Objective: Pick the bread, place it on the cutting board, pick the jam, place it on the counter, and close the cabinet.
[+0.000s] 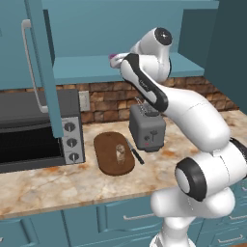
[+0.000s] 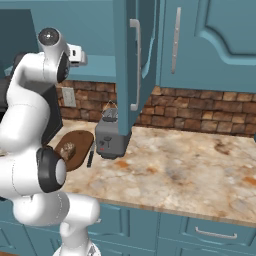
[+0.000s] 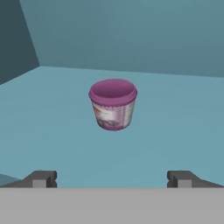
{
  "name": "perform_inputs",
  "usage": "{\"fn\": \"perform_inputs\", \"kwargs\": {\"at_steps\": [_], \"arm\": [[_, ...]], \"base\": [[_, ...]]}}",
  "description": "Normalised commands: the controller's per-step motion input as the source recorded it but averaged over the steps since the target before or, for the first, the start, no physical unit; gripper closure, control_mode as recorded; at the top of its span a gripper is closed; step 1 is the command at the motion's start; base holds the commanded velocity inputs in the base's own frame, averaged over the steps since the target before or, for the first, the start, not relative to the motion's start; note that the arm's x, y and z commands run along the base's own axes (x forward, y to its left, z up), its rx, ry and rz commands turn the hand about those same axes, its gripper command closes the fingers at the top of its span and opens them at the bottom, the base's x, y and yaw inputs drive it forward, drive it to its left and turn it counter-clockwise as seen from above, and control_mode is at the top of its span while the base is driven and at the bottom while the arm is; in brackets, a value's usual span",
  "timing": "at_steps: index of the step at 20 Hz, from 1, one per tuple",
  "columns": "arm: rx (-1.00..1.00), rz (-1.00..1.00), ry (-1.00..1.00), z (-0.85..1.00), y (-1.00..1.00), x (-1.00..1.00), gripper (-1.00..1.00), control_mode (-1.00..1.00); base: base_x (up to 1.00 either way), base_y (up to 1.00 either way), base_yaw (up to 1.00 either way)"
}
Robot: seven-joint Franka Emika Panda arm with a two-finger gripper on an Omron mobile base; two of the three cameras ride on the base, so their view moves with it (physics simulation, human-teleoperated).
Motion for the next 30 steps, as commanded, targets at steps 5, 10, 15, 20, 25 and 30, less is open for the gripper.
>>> {"fn": "perform_inputs", "kwargs": {"at_steps": [5,10,15,20,25,30], "arm": [[0.0,0.0,0.0,-0.01,0.11,0.16,-1.0,-1.0],[0.0,0.0,0.0,-0.01,0.07,0.17,-1.0,-1.0],[0.0,0.0,0.0,-0.03,0.05,0.2,-1.0,-1.0],[0.0,0.0,0.0,-0.01,0.03,0.23,-1.0,-1.0],[0.0,0.0,0.0,-0.01,0.01,0.2,-1.0,-1.0],[0.0,0.0,0.0,-0.05,0.02,0.13,-1.0,-1.0]], "base": [[0.0,0.0,0.0],[0.0,0.0,0.0],[0.0,0.0,0.0],[0.0,0.0,0.0],[0.0,0.0,0.0],[0.0,0.0,0.0]]}}
